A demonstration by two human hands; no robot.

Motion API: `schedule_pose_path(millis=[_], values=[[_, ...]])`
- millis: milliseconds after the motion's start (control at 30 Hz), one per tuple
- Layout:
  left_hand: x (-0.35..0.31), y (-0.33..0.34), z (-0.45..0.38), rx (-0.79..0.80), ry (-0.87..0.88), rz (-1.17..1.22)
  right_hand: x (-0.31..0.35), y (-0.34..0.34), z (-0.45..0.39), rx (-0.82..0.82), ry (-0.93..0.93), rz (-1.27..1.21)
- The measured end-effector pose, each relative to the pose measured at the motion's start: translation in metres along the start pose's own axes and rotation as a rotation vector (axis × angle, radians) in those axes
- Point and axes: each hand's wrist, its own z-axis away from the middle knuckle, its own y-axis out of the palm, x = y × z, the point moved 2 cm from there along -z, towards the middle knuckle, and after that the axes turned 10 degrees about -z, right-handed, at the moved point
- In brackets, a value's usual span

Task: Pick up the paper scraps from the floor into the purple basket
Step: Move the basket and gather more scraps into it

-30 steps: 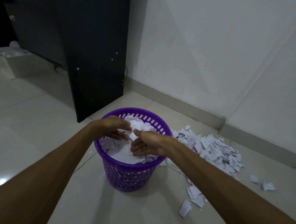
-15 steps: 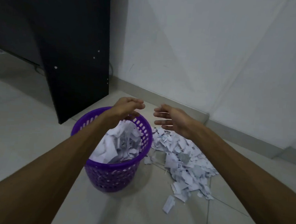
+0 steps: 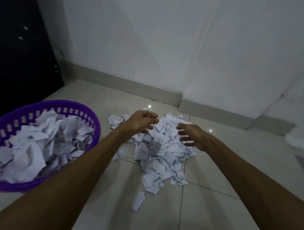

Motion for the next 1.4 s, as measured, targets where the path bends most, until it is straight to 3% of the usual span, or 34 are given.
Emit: schedule_pose_path(millis=[133,300,600,1033,1400], values=[[0.03,0.031,-0.018,0.032,-0.105,0.028,-0.031,-0.014,-0.028,0.018,0.133,0.063],[0.063,0.056,-0.04,0.018,-0.158,-0.008,-0.052,-0.005,-0.057,0.102,0.041,0.169],[0.098,0.082,-0.061,0.012,-0.307,0.078,-0.093,0.023,-0.102,0.102,-0.023,0.287],[0.093,0.081,-0.064,-0.06,-0.21,0.119,-0.087,0.007,-0.093,0.197,0.083,-0.21],[0.051,0.056,-0.04,-0.088,-0.149,0.186,-0.047,-0.006,-0.055,0.232,-0.013,-0.305]])
